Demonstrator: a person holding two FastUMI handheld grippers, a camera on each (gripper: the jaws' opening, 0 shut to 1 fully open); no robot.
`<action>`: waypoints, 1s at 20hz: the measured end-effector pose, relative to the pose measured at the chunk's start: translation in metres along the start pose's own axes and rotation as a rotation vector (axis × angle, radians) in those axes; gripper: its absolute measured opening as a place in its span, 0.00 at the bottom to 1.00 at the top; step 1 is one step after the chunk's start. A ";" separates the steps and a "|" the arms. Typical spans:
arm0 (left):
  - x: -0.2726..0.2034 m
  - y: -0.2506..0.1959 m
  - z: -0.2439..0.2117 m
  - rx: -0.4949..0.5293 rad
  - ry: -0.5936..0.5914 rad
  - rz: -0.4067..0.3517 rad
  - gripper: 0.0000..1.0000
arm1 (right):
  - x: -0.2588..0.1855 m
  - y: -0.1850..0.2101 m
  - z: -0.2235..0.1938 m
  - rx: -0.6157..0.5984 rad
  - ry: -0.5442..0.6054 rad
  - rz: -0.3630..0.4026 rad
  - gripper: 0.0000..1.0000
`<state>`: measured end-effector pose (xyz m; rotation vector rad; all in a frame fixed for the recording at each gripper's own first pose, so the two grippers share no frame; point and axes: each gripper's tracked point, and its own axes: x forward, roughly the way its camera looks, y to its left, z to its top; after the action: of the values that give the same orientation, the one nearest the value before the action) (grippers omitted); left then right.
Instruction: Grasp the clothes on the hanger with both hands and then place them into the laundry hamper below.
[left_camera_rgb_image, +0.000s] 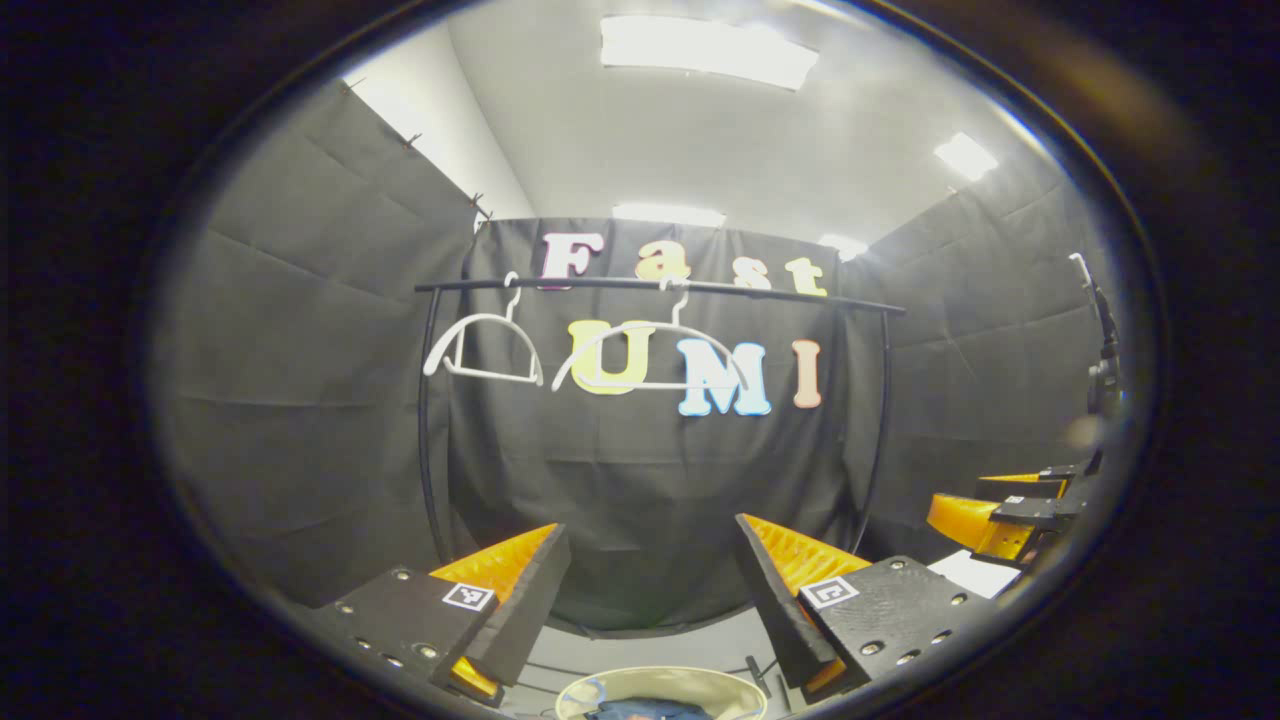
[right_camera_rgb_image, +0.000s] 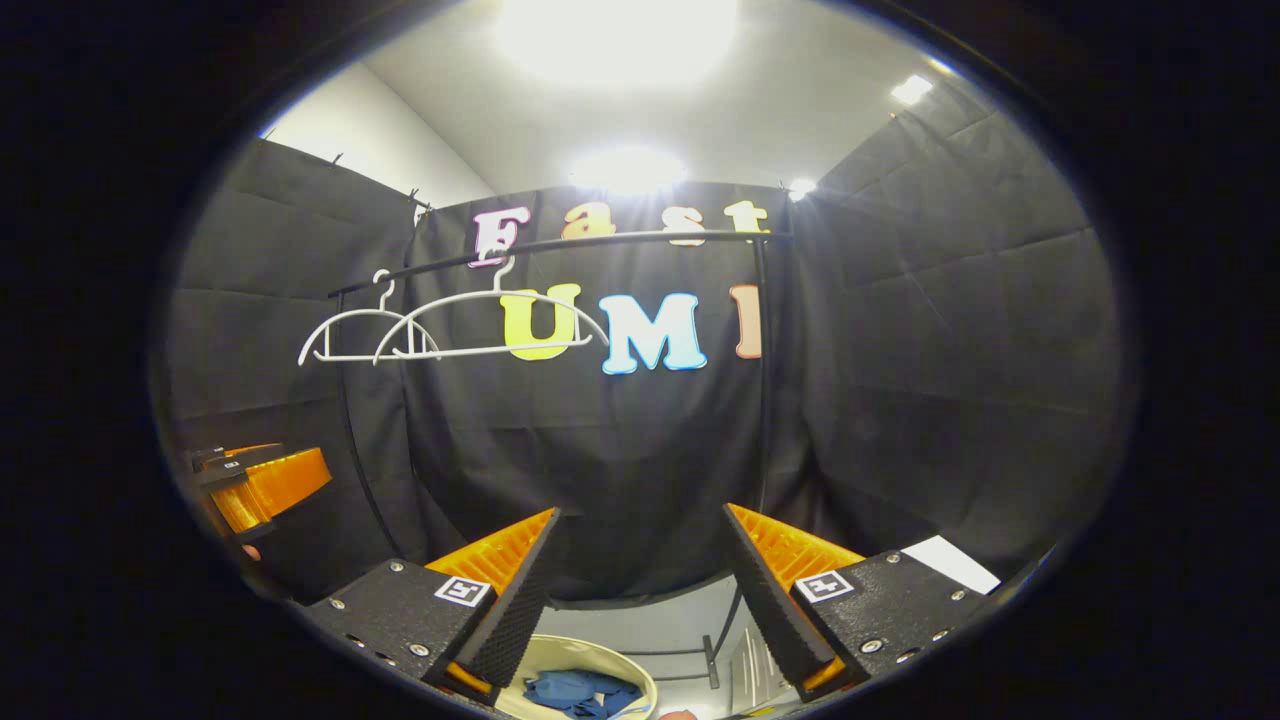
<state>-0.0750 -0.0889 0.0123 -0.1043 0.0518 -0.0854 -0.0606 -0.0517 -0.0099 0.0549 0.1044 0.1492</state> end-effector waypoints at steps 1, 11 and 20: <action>-0.006 0.000 0.005 0.009 -0.011 0.004 1.00 | -0.006 -0.010 0.007 -0.005 -0.017 -0.007 0.94; -0.037 0.005 0.035 0.068 -0.075 0.075 0.94 | -0.032 -0.035 0.022 -0.024 -0.095 -0.034 0.92; -0.041 0.018 0.030 0.064 -0.061 0.102 0.94 | -0.027 -0.027 0.026 -0.017 -0.102 -0.019 0.92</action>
<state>-0.1130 -0.0644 0.0417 -0.0405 -0.0062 0.0183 -0.0799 -0.0838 0.0174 0.0443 0.0023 0.1277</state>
